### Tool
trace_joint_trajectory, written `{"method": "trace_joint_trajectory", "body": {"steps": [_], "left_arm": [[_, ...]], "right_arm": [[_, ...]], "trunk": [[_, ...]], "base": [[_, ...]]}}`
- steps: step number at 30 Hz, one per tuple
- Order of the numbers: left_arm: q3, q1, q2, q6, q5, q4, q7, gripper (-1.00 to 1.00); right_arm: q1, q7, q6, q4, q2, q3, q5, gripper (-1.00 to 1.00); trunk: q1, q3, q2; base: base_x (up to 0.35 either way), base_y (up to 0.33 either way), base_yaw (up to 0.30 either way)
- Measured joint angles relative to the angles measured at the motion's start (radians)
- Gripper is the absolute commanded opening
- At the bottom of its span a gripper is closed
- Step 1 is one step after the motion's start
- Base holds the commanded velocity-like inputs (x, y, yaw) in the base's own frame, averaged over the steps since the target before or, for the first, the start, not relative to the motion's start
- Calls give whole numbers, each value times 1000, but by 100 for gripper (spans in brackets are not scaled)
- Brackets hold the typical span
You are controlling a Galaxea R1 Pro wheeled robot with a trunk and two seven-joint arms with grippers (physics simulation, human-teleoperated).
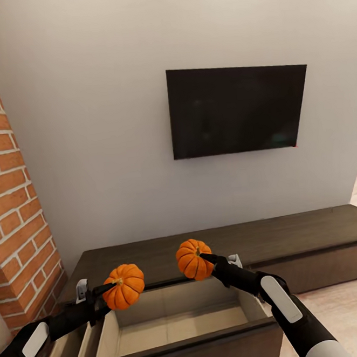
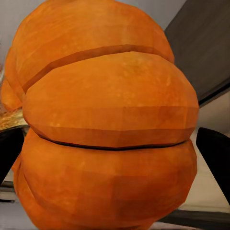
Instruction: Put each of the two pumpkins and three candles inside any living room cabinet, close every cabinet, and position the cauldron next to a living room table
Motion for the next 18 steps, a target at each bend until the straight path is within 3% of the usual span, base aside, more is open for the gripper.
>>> {"method": "trace_joint_trajectory", "body": {"steps": [6,18], "left_arm": [[-1,0,0,0,0,0,0,-100],[-1,0,0,0,-1,0,0,-100]], "right_arm": [[0,1,0,0,0,-1,-2,-100],[0,10,-4,1,-4,-1,-3,-100]], "trunk": [[0,4,0],[0,5,0]], "base": [[0,-78,226],[84,-90,16]]}}
